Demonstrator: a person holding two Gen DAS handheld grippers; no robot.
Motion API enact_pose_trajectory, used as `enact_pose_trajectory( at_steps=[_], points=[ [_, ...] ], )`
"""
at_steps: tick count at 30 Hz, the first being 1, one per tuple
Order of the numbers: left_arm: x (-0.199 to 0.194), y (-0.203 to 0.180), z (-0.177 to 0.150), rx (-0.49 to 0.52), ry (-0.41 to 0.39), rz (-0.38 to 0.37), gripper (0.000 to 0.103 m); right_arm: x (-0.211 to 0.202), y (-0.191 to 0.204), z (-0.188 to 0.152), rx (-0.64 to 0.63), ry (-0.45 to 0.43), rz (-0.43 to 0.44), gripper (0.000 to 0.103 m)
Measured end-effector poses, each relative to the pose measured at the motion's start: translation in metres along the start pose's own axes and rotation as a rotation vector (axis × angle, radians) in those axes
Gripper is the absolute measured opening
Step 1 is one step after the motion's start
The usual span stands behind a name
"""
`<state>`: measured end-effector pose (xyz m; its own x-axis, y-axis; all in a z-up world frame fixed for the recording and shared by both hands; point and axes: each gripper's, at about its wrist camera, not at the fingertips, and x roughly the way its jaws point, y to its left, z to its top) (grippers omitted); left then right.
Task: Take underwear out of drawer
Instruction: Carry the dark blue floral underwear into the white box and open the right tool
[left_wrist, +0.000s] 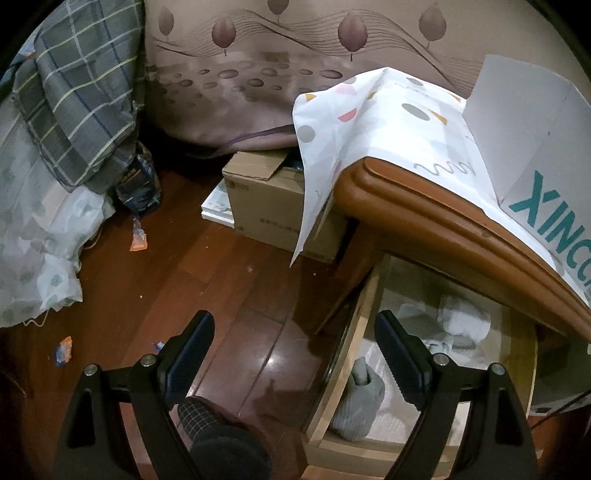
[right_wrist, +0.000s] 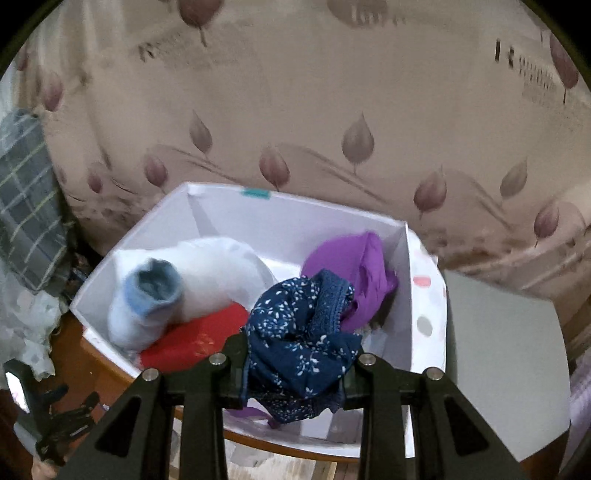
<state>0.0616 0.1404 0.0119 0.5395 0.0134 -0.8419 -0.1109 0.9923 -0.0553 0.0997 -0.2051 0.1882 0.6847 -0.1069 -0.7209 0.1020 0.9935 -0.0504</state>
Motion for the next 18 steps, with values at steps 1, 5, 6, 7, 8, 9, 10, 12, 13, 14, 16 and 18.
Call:
enact_pose_trajectory(
  at_steps=[1,5,6,7,8,9,10,12,13,14,16,18],
  points=[
    [0.000,0.001,0.000,-0.001,-0.001,0.001,0.086,0.004,0.000,-0.003,0.000,0.009,-0.008,0.032],
    [0.000,0.003,0.000,-0.005,-0.001,0.007,0.086,0.026,-0.001,-0.007,-0.008,0.061,-0.039,0.032],
    [0.001,0.004,0.000,-0.006,0.001,0.007,0.086,0.031,-0.002,-0.008,-0.005,0.070,-0.041,0.032],
    [0.001,0.005,0.000,-0.005,0.004,0.010,0.086,0.036,-0.002,-0.009,0.000,0.086,-0.040,0.032],
    [0.001,0.005,0.000,-0.005,0.005,0.011,0.086,0.039,-0.003,-0.010,0.007,0.092,-0.040,0.032],
    [0.001,0.005,0.000,-0.004,0.006,0.012,0.086,0.041,-0.004,-0.012,0.014,0.096,-0.039,0.033],
    [0.002,0.005,0.000,-0.002,0.009,0.014,0.086,0.044,-0.005,-0.013,0.018,0.107,-0.037,0.033],
    [0.002,0.005,0.000,-0.003,0.008,0.014,0.086,0.049,-0.004,-0.015,0.037,0.124,-0.029,0.036],
    [0.002,0.005,0.000,-0.002,0.010,0.014,0.086,0.051,-0.003,-0.017,0.040,0.133,-0.026,0.036],
    [0.002,0.005,0.000,-0.003,0.010,0.013,0.086,0.053,-0.002,-0.018,0.042,0.139,-0.026,0.037],
    [0.002,0.004,0.000,0.000,0.011,0.012,0.086,0.054,-0.002,-0.021,0.053,0.141,-0.023,0.041],
    [0.003,0.004,-0.001,0.002,0.013,0.012,0.086,0.054,-0.001,-0.022,0.057,0.143,-0.020,0.047]
  ],
)
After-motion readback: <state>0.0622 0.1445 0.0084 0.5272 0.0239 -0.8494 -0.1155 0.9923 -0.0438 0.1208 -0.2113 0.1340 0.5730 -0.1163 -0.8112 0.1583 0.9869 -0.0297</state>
